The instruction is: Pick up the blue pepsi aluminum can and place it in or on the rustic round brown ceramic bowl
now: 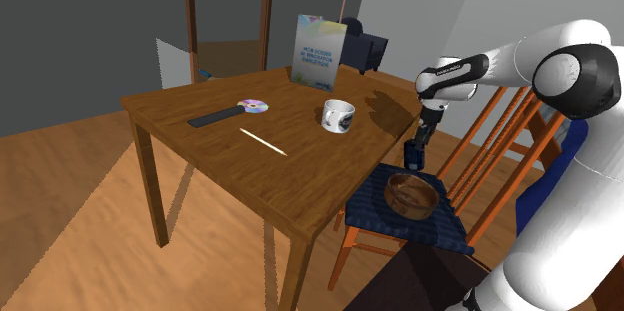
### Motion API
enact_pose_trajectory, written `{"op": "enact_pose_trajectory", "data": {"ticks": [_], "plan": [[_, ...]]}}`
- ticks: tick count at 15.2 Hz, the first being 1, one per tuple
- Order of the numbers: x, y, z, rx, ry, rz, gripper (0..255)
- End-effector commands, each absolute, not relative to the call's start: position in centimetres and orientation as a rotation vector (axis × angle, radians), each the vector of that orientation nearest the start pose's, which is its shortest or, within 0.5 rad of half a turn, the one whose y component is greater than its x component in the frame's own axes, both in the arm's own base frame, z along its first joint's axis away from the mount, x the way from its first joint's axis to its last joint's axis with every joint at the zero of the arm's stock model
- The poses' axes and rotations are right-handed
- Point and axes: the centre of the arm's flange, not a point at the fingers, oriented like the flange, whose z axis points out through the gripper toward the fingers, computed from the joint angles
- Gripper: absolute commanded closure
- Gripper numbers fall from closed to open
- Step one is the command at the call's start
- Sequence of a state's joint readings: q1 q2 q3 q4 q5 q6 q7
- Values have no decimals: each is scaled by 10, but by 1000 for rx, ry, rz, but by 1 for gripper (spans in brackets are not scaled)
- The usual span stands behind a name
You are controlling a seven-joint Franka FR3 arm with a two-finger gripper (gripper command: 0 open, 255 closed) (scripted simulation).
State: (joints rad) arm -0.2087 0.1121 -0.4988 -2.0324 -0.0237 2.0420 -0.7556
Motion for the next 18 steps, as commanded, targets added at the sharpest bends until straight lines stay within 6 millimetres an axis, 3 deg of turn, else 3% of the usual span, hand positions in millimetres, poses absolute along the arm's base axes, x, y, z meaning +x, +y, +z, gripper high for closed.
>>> {"op": "enact_pose_trajectory", "data": {"ticks": [1, 14, 18], "plan": [[427, -362, 401, -3131, -94, 182, 255], [427, -362, 467, -3131, -94, 182, 255], [397, -321, 481, -3131, -94, 182, 255]]}}
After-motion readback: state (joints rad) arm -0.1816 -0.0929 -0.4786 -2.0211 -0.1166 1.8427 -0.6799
